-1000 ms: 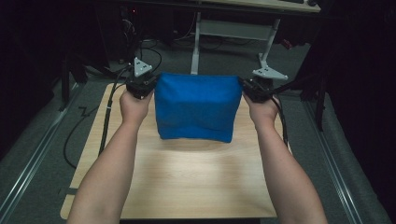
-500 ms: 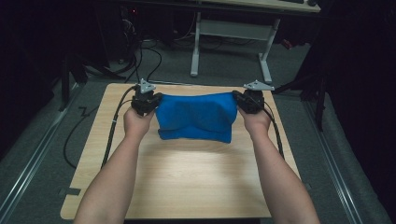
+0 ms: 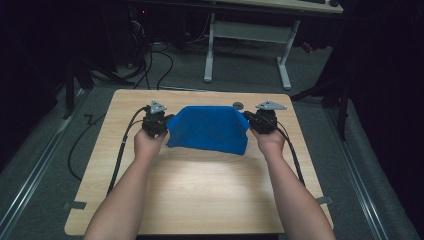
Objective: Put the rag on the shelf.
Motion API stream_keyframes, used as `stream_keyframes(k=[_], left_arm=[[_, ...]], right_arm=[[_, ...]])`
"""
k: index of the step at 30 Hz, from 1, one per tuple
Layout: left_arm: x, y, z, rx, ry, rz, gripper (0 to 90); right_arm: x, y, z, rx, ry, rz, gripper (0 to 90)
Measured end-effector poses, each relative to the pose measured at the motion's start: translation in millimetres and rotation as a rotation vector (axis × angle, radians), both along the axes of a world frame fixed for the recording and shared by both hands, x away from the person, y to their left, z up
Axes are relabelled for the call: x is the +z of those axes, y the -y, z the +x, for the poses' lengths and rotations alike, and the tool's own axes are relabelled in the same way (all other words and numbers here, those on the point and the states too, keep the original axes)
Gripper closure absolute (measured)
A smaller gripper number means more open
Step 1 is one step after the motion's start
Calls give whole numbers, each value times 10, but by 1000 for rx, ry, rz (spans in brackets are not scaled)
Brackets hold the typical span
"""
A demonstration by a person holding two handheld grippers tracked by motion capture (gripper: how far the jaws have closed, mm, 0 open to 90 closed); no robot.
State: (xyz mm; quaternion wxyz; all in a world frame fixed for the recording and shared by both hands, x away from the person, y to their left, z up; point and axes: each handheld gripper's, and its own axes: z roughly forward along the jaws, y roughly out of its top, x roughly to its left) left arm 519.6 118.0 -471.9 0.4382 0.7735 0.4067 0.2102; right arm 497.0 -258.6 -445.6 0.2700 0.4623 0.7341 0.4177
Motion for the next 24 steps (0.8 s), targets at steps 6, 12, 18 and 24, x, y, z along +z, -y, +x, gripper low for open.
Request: stream_keyframes(k=[6,12,18,24], left_arm=[[-112,13,-31,-8,-17,2,886],[-174,34,-99,-24,-19,3,885],[-206,14,-130,-28,-21,6,885],[-210,-27,-133,-24,-34,-9,853]], right_arm=[[-93,-28,1,14,-20,-4,893],[-208,-71,10,19,-49,3,892],[-311,-69,0,16,-66,14,891],[-336,-39,-7,6,-83,23,833]])
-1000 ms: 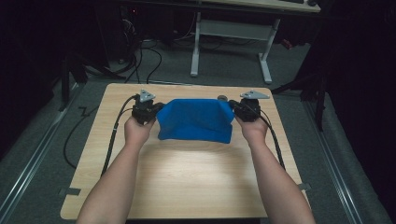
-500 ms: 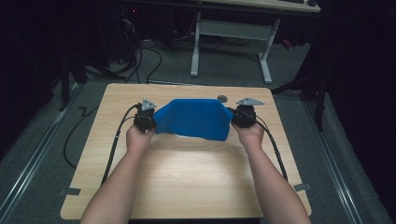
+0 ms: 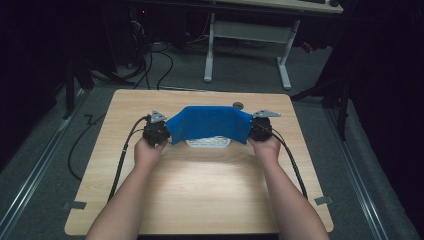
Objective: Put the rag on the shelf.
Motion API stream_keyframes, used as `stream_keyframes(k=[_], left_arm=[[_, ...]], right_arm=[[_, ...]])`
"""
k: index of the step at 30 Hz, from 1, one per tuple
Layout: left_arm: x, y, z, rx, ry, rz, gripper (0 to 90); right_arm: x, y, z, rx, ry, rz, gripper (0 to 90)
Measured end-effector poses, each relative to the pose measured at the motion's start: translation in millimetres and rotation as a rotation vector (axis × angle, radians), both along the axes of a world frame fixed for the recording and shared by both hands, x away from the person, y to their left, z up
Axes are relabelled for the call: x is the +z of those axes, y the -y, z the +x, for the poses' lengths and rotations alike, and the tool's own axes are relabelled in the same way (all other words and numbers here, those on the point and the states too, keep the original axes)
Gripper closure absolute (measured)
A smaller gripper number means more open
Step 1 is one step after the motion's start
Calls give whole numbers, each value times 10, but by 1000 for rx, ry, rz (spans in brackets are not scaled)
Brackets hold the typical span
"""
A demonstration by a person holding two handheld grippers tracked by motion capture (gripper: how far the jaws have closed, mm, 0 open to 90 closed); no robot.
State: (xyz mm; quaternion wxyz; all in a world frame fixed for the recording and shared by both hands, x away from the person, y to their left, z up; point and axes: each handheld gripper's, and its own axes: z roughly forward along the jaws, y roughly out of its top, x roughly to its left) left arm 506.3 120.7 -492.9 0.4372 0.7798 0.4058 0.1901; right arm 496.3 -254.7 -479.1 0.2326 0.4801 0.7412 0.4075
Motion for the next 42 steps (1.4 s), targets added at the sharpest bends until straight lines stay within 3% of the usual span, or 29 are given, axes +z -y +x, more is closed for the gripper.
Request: stream_keyframes(k=[1,4,12,29,33,35,37,42], left_arm=[[9,-6,0,7,1,-6,785],[64,-66,6,35,3,-28,732],[144,-168,-13,50,13,-23,729],[234,-471,-43,117,33,-19,717],[246,-545,-99,129,37,-11,715],[256,-593,-171,143,42,-18,712],[259,-605,-201,149,45,-21,702],[289,-674,-413,178,56,-20,667]], right_arm=[[36,16,-6,-4,12,3,797],[114,48,-29,-18,33,3,768],[250,168,-67,-46,65,4,751],[323,359,-103,-92,77,-14,736],[341,379,-153,-89,83,-20,721],[350,403,-233,-91,99,8,723],[348,411,-253,-88,96,5,723],[388,454,-432,-97,115,1,687]])
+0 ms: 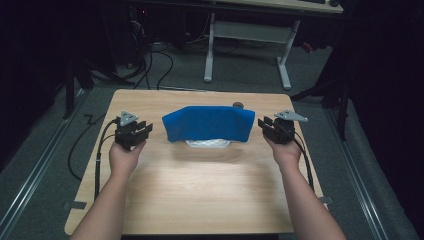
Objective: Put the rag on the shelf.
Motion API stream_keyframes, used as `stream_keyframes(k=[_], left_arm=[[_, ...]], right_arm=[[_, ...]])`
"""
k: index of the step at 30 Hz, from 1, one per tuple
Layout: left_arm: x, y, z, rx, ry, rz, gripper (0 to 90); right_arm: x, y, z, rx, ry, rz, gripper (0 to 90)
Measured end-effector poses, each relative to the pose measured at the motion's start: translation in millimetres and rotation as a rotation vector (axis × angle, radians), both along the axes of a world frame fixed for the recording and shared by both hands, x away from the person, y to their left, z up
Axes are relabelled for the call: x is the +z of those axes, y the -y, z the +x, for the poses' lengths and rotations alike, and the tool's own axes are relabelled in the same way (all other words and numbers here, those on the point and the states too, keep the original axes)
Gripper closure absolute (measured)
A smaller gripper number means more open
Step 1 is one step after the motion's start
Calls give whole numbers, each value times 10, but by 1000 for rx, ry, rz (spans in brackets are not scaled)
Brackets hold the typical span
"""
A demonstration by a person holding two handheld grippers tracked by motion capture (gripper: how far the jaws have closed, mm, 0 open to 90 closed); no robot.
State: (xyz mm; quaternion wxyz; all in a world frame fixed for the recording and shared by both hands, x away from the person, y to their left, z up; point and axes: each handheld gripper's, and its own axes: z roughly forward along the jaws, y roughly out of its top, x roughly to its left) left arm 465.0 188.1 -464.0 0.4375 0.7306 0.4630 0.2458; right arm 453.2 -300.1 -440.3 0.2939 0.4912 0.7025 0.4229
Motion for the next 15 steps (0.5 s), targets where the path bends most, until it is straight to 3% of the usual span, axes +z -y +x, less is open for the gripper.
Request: stream_keyframes(k=[7,8,9,13,15], left_arm=[[-19,-24,-273,-13,-15,-7,642],[-29,-23,-395,-17,-20,-17,616],[-29,-23,-395,-17,-20,-17,607],[-17,13,-740,-21,-5,-58,568],[-18,55,-897,-34,7,-67,544]], right_arm=[[100,-19,-245,24,4,-39,638],[131,-50,-376,35,35,-53,617],[131,-50,-376,35,35,-53,617],[148,-136,-668,63,44,-94,563],[142,-198,-846,82,71,-109,554]])
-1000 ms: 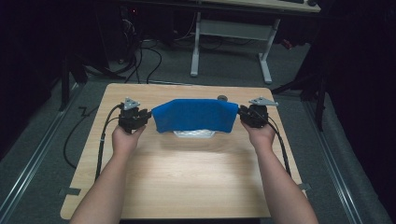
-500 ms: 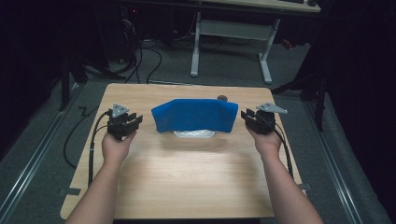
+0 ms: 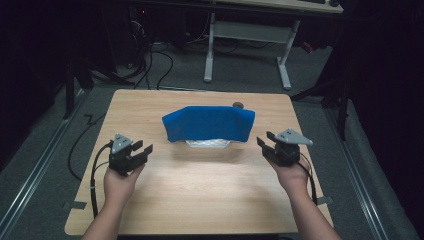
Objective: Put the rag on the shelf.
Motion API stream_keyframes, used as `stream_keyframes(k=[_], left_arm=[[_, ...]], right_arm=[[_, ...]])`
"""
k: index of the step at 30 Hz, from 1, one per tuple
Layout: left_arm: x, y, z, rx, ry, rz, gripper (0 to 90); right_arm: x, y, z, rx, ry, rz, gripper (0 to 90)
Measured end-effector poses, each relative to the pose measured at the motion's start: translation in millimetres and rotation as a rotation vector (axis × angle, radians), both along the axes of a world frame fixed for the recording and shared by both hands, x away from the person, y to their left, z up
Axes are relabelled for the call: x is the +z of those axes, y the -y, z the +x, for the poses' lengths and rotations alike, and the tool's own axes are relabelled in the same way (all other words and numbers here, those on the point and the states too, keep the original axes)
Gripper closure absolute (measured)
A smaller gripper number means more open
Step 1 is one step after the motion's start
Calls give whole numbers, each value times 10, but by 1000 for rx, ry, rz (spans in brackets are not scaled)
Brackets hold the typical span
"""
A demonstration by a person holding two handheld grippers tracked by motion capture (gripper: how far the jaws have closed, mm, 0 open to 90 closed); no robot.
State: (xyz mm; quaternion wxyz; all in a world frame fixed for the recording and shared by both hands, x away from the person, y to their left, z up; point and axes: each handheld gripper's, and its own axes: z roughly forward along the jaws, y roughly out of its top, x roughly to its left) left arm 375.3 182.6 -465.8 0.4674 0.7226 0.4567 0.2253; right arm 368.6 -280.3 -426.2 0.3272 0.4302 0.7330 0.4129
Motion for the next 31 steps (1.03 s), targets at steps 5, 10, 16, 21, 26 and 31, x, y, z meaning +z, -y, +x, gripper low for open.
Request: stream_keyframes(k=[5,10,16,21,26,31], left_arm=[[-96,252,-419,-61,-8,-4,491],[-192,537,-543,-123,-19,6,469],[-470,1035,-610,-275,-98,22,462],[-602,1246,-654,-347,-125,100,445],[-602,1121,-602,-321,-128,85,444],[-621,957,-526,-254,-136,56,440]], right_arm=[[-162,-209,-455,57,14,-24,498],[-308,-367,-635,75,15,-34,471],[-657,-598,-742,108,-40,2,444],[-881,-697,-700,167,-110,-52,441],[-879,-646,-650,170,-102,-49,435],[-877,-532,-617,134,-117,-11,431]])
